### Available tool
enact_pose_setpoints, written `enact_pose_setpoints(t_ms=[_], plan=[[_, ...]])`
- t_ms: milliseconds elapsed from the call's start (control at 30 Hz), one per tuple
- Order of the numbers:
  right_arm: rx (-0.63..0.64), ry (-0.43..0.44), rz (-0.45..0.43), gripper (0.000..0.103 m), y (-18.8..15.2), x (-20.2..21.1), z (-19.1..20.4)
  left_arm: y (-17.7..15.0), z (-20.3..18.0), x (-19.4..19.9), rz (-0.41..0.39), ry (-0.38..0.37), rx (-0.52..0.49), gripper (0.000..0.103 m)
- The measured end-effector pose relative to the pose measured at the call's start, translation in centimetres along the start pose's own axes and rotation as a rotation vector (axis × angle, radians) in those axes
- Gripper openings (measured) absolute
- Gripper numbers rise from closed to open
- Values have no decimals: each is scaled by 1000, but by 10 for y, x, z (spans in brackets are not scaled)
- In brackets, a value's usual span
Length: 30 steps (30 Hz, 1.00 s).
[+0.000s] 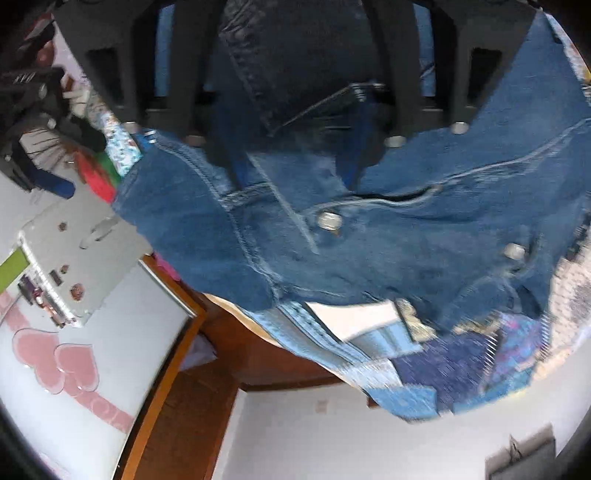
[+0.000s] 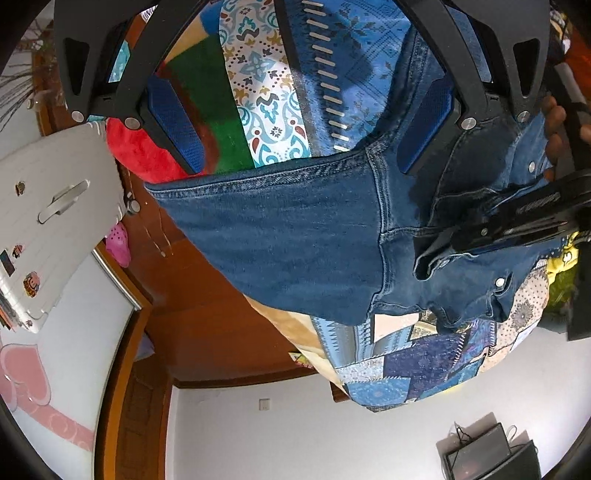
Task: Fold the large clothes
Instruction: 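Grasp the jacket side edge with the right gripper and lift it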
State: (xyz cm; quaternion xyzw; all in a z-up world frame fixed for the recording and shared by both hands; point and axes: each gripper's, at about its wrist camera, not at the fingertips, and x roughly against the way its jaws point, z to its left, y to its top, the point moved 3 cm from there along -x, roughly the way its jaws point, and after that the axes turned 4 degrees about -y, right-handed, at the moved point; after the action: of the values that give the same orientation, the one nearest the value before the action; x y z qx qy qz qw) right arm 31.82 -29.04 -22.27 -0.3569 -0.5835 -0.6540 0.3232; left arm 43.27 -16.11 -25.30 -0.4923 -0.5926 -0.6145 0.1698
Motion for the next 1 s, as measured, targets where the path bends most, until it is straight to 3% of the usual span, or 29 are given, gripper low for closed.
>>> enact_pose_setpoints(t_ms=[200, 400, 533, 633, 800, 1000], plan=[[-21, 7, 4, 103, 5, 1, -14, -3, 28, 38, -33, 64, 12, 65], [-81, -7, 9, 103, 19, -2, -40, -24, 85, 85, -80, 261, 18, 73], [-117, -19, -1, 103, 28, -11, -56, -54, 127, 106, -65, 332, 63, 73], [-164, 9, 30, 103, 32, -23, -68, -77, 153, 118, -69, 343, 143, 73], [-355, 150, 138, 103, 26, -57, -95, -109, 179, 125, -70, 340, 254, 73], [-529, 230, 235, 98, 5, -92, -115, -127, 185, 118, -51, 331, 307, 73]])
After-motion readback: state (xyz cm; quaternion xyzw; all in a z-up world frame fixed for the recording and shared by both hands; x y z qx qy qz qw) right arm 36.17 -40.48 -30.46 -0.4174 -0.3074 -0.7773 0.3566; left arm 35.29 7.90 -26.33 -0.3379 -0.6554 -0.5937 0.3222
